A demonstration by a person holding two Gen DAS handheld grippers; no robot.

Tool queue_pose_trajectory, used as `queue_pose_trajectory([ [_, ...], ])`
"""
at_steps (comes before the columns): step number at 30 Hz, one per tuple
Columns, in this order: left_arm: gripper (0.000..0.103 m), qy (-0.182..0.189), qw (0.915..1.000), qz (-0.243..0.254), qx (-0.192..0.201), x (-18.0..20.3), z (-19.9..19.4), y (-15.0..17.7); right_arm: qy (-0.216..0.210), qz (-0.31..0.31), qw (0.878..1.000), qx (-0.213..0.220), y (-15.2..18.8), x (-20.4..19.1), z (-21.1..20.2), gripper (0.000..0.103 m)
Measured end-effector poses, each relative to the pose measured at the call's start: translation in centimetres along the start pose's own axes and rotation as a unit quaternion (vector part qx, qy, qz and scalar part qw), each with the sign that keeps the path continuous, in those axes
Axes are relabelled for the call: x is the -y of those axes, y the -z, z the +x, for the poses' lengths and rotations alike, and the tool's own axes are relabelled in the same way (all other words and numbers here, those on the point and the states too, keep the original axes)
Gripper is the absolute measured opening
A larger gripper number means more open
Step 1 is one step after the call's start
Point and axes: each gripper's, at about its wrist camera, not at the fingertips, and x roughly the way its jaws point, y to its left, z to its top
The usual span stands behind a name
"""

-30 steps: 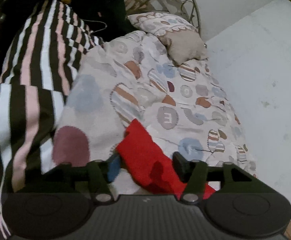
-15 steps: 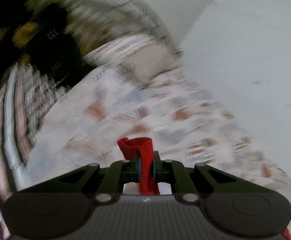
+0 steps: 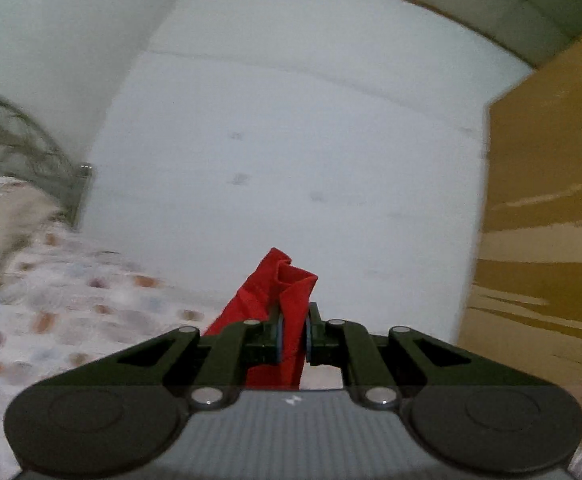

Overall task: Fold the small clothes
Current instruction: 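Lift the held sleeve with the left gripper, then lay the sleeve across the sweater body and open the left gripper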

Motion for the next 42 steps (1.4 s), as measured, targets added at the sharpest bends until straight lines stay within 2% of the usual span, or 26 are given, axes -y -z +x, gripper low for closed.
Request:
queue_pose_trajectory([
  [3,0.01,0.057,0.9979,0.015,-0.026,5.0,0.9,1.6,0.018,0.01,1.0,0.01,-0.1,1.7,-1.6,0.103],
  [6,0.01,0.107,0.9924,0.02,-0.058,8.8,1.6,4.3,0.041,0.012,0.999,0.014,0.1,3.3,-3.0,0.103],
  [9,0.01,0.144,0.9842,0.034,-0.097,12.1,1.9,8.2,0.07,0.021,0.997,0.015,0.7,5.1,-4.2,0.103],
  [13,0.01,0.179,0.969,0.055,-0.161,15.8,1.6,13.9,0.113,0.038,0.993,0.013,1.9,7.2,-5.4,0.103],
  [18,0.01,0.202,0.9524,0.066,-0.219,16.0,0.8,19.2,0.147,0.063,0.987,-0.002,3.5,9.4,-6.3,0.103],
  [21,0.014,0.207,0.9431,0.06,-0.254,15.8,0.3,20.6,0.157,0.068,0.985,-0.005,4.0,9.9,-6.6,0.103],
  [23,0.021,0.202,0.9396,0.043,-0.273,15.3,0.1,21.0,0.159,0.071,0.985,-0.006,4.0,10.1,-6.3,0.103],
  [24,0.032,0.199,0.9376,0.032,-0.283,15.0,0.0,21.2,0.159,0.073,0.985,-0.006,4.1,10.1,-6.2,0.103],
  [25,0.046,0.195,0.9364,0.022,-0.291,14.6,0.1,21.3,0.158,0.074,0.985,-0.006,4.0,10.1,-6.0,0.103],
  [26,0.052,0.191,0.9363,0.016,-0.294,14.3,0.2,21.2,0.156,0.076,0.985,-0.007,3.9,10.0,-5.8,0.103],
  [27,0.063,0.186,0.9367,0.013,-0.296,13.8,-0.2,21.2,0.154,0.077,0.985,-0.007,3.8,9.9,-5.6,0.103],
  [30,0.077,0.17,0.94,0.012,-0.295,12.5,-1.6,19.8,0.145,0.072,0.987,-0.008,3.3,9.2,-5.1,0.103],
  [31,0.086,0.159,0.9433,0.013,-0.291,11.8,-2.2,19.3,0.142,0.067,0.988,-0.007,3.2,8.9,-5.0,0.103],
  [32,0.089,0.143,0.9479,0.016,-0.284,11.1,-2.9,18.8,0.138,0.063,0.988,-0.007,3.0,8.7,-4.8,0.103],
  [35,0.097,0.068,0.9644,0.047,-0.251,8.1,-4.6,17.4,0.129,0.052,0.99,-0.007,2.4,8.0,-4.3,0.103],
  [37,0.099,0.01,0.9679,0.076,-0.239,5.5,-5.1,17.2,0.121,0.047,0.991,-0.012,1.9,7.5,-3.6,0.103],
  [39,0.101,-0.053,0.964,0.098,-0.241,3.4,-4.8,17.2,0.111,0.042,0.993,-0.017,1.5,7.0,-2.8,0.103],
  [42,0.102,-0.139,0.9507,0.103,-0.257,0.9,-3.4,17.6,0.099,0.036,0.994,-0.029,0.7,5.9,-1.3,0.103],
])
